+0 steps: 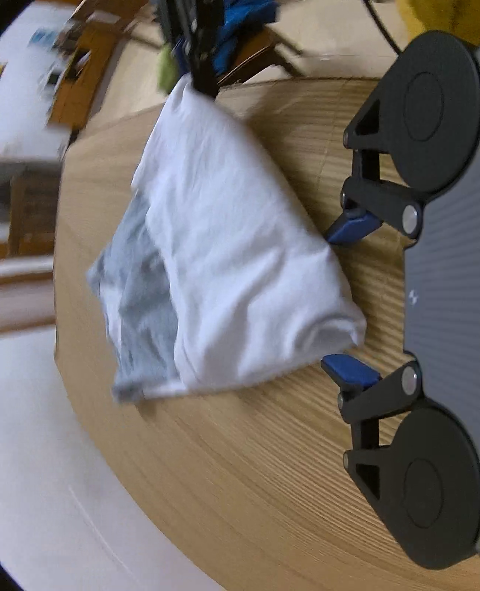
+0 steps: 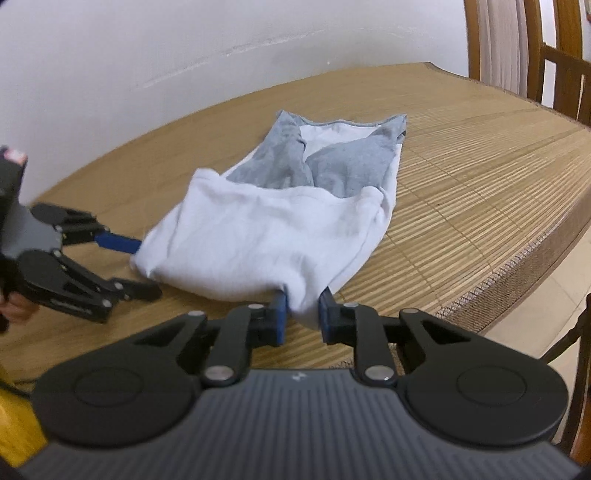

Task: Fold clothes
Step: 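Grasp the white hem with the left gripper while the right gripper grasps the hem corner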

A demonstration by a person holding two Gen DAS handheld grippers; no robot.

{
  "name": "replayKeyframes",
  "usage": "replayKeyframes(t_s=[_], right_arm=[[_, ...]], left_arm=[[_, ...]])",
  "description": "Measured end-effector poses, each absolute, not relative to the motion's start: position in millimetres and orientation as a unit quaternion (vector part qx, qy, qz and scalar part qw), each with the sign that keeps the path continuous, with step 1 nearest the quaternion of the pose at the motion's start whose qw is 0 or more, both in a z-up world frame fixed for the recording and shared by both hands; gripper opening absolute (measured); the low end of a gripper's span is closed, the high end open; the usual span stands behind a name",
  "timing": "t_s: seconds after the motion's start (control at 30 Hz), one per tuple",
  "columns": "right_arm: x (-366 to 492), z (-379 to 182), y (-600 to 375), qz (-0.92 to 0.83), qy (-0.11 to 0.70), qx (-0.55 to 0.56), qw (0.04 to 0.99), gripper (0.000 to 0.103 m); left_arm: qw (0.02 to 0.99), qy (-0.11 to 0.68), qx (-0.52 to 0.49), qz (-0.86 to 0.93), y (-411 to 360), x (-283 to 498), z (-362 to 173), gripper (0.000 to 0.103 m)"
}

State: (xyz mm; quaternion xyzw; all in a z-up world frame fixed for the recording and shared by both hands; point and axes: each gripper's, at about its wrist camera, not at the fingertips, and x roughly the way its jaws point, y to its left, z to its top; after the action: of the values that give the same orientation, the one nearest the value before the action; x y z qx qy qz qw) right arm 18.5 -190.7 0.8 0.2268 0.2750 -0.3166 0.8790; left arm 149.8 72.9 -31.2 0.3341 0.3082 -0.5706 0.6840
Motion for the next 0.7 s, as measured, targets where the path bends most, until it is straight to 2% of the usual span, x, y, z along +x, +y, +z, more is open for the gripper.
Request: replayKeyframes(t_s=[0.1,0.17,0.2,0.23,0.3,0.47,0.6,0.7], right_arm=[[18.2,6.7,-193.6,-0.316,0.264,0.234,0.881,0.02],[17.3,8.0,-197.9,-0.313,0.255,0.251,0.88,0.02],[16.7,8.7,-200.1,-0.312,0.251,0.258,0.879,0.019],[17.3,9.8,-201.1,-0.313,0.249,0.26,0.879,0.019],[19.1,11.9,-202.1,-0.314,0.246,0.259,0.88,0.019],[14.0,25.9,-195.2,-0.306,0.25,0.235,0.888,0.018],[-6.0,47.5,-180.1,-0.288,0.252,0.225,0.896,0.018],[-18.1,60.1,-187.5,-0.285,0.234,0.256,0.894,0.018]], left_arm=[[0.676,0.316,0.332,-0.577,74.1,153.9,-35.4,0.075],[0.675,0.292,0.335,-0.589,66.6,149.4,-39.3,0.073],[0.673,0.286,0.331,-0.596,61.0,148.8,-40.3,0.062],[0.671,0.286,0.323,-0.603,56.3,148.6,-40.4,0.038],[0.666,0.287,0.319,-0.611,50.0,146.5,-38.4,0.023],[0.65,0.272,0.324,-0.631,60.9,148.8,-8.2,0.022],[0.632,0.313,0.315,-0.635,65.9,152.7,25.5,0.022],[0.632,0.337,0.297,-0.631,53.2,153.5,51.9,0.022]])
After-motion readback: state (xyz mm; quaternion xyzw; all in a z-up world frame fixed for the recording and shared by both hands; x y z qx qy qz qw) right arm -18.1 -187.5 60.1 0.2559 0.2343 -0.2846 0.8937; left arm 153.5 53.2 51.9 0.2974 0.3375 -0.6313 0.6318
